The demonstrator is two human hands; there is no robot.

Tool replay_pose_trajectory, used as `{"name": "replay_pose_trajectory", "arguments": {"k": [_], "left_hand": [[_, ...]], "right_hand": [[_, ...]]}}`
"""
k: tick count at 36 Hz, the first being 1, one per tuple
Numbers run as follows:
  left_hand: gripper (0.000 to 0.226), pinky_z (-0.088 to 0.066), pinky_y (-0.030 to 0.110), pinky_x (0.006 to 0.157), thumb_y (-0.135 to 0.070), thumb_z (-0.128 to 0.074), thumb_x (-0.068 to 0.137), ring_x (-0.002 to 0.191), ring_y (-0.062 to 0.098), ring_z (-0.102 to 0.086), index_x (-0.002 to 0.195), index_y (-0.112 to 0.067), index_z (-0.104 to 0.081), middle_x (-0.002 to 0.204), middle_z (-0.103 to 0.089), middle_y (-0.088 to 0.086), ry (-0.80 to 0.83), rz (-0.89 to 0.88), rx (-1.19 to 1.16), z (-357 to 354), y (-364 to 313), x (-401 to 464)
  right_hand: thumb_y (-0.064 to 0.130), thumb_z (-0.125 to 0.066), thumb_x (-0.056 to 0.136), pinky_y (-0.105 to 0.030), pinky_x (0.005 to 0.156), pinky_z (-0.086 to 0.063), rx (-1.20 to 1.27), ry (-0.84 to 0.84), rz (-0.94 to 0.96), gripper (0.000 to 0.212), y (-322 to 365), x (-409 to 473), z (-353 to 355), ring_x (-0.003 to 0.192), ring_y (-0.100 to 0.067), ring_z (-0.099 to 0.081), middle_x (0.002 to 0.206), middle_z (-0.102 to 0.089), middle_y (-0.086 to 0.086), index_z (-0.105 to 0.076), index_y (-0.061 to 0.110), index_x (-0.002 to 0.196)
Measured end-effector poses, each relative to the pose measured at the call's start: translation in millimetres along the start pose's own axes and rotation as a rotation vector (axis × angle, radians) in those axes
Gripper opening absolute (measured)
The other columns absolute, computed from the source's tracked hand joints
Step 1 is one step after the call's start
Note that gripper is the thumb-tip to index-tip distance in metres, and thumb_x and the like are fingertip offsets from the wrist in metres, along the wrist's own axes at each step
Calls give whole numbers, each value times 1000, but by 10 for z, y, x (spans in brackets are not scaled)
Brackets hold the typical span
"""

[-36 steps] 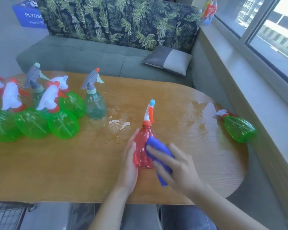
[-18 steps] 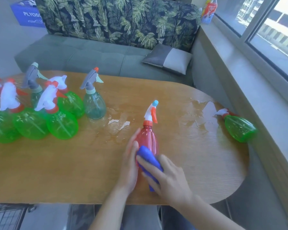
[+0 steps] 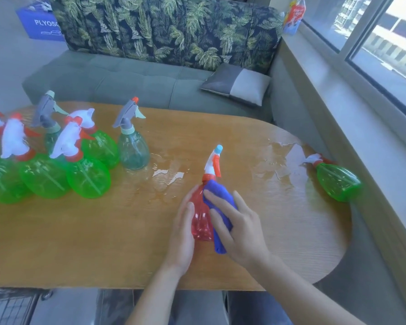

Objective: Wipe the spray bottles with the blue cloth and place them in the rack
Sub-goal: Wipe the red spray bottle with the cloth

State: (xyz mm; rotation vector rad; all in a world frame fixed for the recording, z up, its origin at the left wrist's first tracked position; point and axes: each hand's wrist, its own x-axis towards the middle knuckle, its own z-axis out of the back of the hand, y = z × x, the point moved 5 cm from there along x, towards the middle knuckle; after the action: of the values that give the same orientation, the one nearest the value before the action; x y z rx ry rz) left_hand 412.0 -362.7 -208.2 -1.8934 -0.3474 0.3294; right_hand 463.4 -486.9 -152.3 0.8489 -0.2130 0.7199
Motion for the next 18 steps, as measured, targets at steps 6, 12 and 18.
{"name": "replay_pose_trajectory", "arguments": {"k": [6,12,18], "left_hand": [[45,-52,26,106,-36,-44,111,140,15,-60,153,-24,-57,152,-64,-7,-53,-12,5,46,2,13],[41,-53,32,107,-33,-44,114,139,20,-62,152,-25,-57,149,-66,-4,-15,4,-7,-1,-55,-27],[82,-42,54,120,-66,-80,86,146,30,-56,156,-31,-54,156,-60,6,30,-16,32,25,-56,-74]], "right_hand": [[32,-60,104,-20,58,-38,-147,81,374,29,131,-263,-31,77,-12,-47,93,-47,7,-73,31,129],[34,-59,105,-25,63,-46,-25,81,314,31,72,-395,57,74,-10,-47,89,-48,5,-70,33,133],[26,-56,107,-29,100,-51,373,-61,-358,32,-197,-297,91,116,-11,-63,120,-64,16,-66,40,135]]}}
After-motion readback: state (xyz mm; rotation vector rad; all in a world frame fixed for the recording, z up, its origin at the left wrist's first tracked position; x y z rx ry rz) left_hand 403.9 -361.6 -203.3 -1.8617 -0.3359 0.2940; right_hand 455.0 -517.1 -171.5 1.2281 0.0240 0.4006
